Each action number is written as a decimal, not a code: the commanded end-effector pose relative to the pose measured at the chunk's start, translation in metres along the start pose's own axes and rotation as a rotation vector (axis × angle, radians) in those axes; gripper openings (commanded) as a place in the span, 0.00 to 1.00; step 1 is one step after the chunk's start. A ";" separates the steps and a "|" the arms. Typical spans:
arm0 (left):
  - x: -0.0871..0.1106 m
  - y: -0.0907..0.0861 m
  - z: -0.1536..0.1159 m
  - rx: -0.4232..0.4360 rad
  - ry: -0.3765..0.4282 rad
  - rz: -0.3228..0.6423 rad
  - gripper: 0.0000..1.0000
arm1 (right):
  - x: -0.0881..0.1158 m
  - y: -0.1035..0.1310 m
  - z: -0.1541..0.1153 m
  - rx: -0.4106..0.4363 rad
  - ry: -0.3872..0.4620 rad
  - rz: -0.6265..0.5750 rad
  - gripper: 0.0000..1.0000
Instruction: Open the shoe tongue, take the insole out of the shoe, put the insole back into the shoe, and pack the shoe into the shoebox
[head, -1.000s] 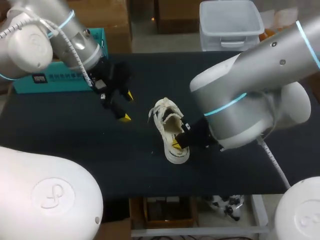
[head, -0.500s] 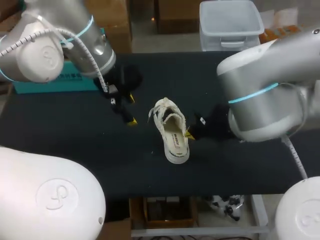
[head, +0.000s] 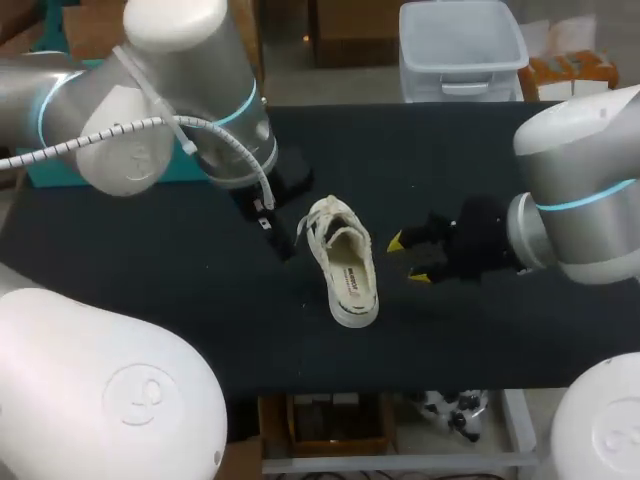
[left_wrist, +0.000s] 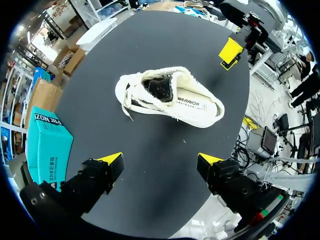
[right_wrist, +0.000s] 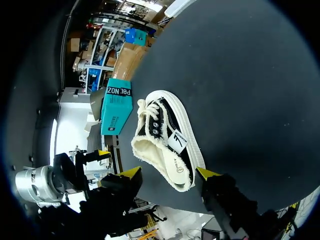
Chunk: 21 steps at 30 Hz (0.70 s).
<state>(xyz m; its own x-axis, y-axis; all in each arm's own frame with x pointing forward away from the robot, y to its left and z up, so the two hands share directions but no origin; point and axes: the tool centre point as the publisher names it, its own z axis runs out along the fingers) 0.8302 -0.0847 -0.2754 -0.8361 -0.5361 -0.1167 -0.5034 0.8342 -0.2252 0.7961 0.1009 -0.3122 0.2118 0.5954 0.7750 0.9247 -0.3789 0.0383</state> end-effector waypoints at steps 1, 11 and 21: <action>0.004 -0.014 0.016 -0.130 -0.059 -0.155 1.00 | 0.009 0.009 -0.019 0.091 -0.140 -0.044 1.00; 0.012 -0.013 0.044 -0.171 0.005 -0.399 1.00 | 0.018 0.012 -0.030 0.181 -0.254 -0.203 1.00; 0.029 -0.020 0.053 -0.082 -0.027 -0.545 1.00 | 0.020 0.018 -0.038 0.236 -0.254 -0.386 1.00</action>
<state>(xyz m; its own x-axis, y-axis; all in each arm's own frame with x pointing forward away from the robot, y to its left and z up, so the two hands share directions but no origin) 0.8345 -0.1221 -0.3230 -0.4628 -0.8864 -0.0093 -0.8759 0.4589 -0.1489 0.8050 0.0845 -0.2815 -0.0027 0.8108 0.5853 0.9950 -0.0562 0.0825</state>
